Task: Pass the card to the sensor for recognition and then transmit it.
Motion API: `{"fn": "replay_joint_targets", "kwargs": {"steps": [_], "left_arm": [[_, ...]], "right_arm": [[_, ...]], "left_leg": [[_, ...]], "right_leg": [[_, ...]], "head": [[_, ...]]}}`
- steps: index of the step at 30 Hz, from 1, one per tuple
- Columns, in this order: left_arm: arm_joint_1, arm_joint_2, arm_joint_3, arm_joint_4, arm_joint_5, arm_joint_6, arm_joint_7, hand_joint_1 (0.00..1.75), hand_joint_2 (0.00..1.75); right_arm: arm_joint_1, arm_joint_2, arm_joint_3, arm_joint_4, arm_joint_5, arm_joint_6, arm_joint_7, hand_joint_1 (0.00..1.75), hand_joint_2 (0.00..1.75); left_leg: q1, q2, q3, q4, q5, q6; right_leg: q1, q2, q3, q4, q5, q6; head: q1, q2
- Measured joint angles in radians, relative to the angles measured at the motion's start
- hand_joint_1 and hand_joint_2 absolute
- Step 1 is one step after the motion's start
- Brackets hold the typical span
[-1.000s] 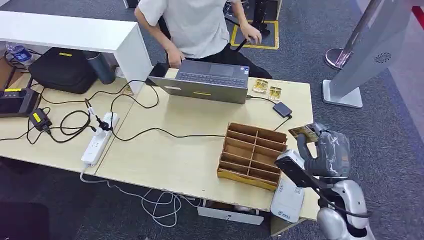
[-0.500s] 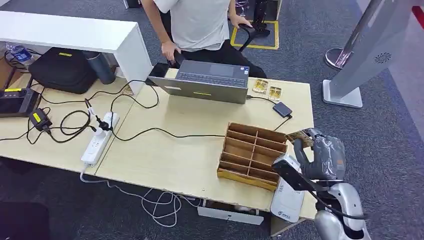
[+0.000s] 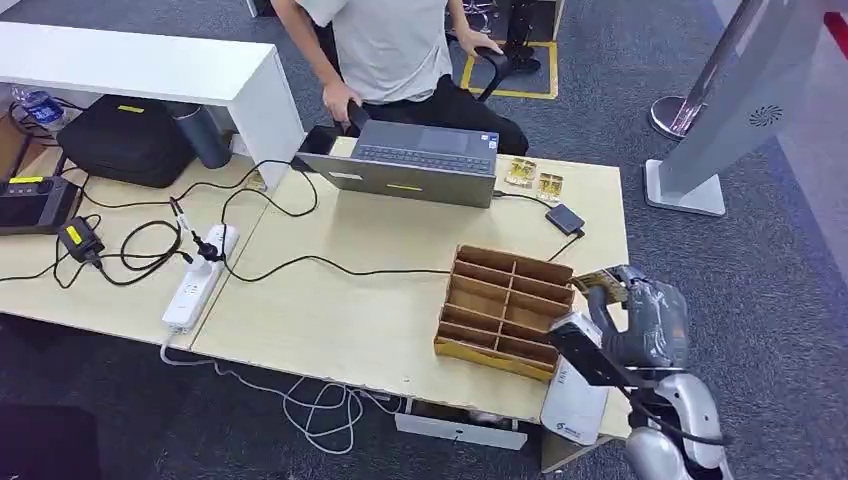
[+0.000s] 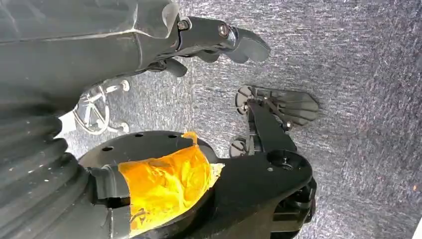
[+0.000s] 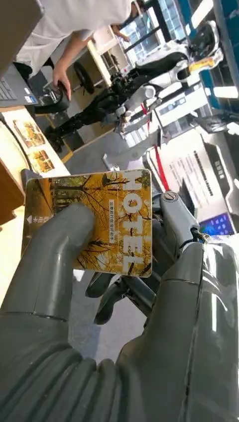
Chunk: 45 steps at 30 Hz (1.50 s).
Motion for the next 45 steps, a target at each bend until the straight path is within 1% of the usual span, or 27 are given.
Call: {"fn": "replay_joint_targets", "kwargs": {"steps": [5, 11, 20, 24, 36, 39, 45], "left_arm": [[0.0, 0.001, 0.016, 0.0, 0.006, 0.002, 0.0, 0.0, 1.75], [0.0, 0.001, 0.027, 0.0, 0.01, 0.003, -0.004, 0.0, 1.75], [0.001, 0.0, 0.054, 0.0, 0.017, 0.006, -0.001, 0.0, 1.75], [-0.001, 0.0, 0.064, 0.0, 0.01, 0.006, 0.004, 0.0, 1.75], [-0.001, -0.001, 0.069, 0.0, 0.008, 0.006, 0.007, 0.0, 1.75], [-0.001, -0.002, 0.069, 0.0, 0.005, 0.006, 0.01, 0.0, 1.75], [-0.001, -0.003, 0.069, 0.0, -0.006, 0.006, 0.011, 0.0, 1.75]], "right_arm": [[0.065, -0.008, -0.041, -0.028, -0.027, 0.0, -0.033, 1.75, 1.75], [0.141, -0.011, -0.072, -0.068, -0.035, -0.003, -0.063, 1.75, 1.75], [0.227, -0.011, -0.08, -0.091, -0.035, -0.011, -0.076, 1.75, 1.75], [0.26, -0.011, -0.077, -0.083, 0.017, -0.05, -0.073, 1.75, 1.75], [0.28, -0.011, -0.076, -0.062, 0.024, -0.056, -0.071, 1.75, 1.75], [0.28, -0.011, -0.075, -0.054, 0.044, -0.065, -0.062, 1.75, 1.75], [0.279, -0.004, -0.06, 0.017, 0.04, -0.088, -0.048, 1.75, 1.75]], "left_leg": [[0.0, 0.0, 0.0, 0.0, 0.0, 0.0], [0.0, 0.0, 0.0, 0.0, -0.001, 0.001], [0.0, 0.001, 0.0, 0.0, -0.001, 0.001], [0.0, 0.001, 0.0, 0.0, -0.001, 0.001], [0.0, 0.001, 0.0, 0.0, -0.001, 0.001], [0.0, 0.001, 0.0, 0.0, -0.001, 0.001], [0.0, 0.001, 0.0, 0.0, -0.001, 0.001]], "right_leg": [[0.0, 0.0, 0.0, 0.0, 0.0, 0.0], [0.0, 0.0, 0.0, 0.0, 0.0, 0.0], [0.0, 0.0, 0.0, 0.0, -0.001, 0.0], [0.0, 0.0, 0.0, 0.0, -0.001, 0.0], [0.0, 0.0, 0.0, 0.0, -0.001, 0.0], [0.0, 0.0, 0.0, 0.0, -0.001, 0.0], [0.0, 0.0, 0.0, 0.0, -0.001, 0.0]], "head": [[0.0, 0.0], [0.0, 0.0], [0.0, 0.0], [0.0, 0.0], [0.0, 0.0], [0.0, 0.0], [0.0, 0.0]]}}
